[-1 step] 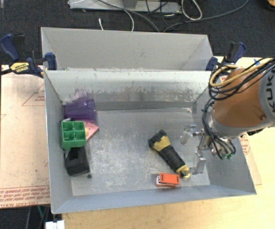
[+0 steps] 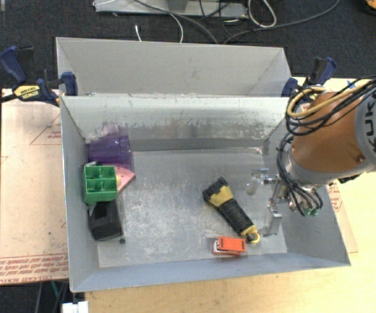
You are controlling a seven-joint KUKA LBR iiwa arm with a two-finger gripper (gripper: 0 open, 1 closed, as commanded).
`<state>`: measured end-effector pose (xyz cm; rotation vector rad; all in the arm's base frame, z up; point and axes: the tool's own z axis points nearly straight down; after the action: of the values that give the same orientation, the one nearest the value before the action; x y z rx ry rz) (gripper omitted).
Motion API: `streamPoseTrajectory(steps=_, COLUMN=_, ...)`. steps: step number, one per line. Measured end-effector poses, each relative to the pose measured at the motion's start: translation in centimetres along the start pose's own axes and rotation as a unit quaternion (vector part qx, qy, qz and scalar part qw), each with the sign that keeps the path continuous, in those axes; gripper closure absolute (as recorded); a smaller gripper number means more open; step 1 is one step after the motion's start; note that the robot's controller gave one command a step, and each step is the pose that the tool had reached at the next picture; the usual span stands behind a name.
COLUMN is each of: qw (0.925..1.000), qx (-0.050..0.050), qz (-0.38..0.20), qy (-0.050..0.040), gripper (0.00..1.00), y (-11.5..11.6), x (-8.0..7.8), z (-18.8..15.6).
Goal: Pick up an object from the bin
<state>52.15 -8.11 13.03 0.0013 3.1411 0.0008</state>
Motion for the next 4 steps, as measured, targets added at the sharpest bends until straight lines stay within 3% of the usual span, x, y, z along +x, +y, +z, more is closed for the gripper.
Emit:
streamPoseTrajectory(steps=2, qw=0.9983, qx=0.001, qz=0.058, qy=0.0, gripper=0.0, y=3.0, x=0.7, z=3.3)
streamPoseTrajectory(steps=3, qw=0.9999, qx=-0.001, qz=0.015, qy=-0.0004, gripper=0.0, y=3.6, x=-1.4, z=1.8)
streamPoseTrajectory(steps=4, qw=0.9965, qx=0.001, qz=0.084, qy=-0.0006, gripper=0.0, y=6.8, x=-1.1, z=3.2)
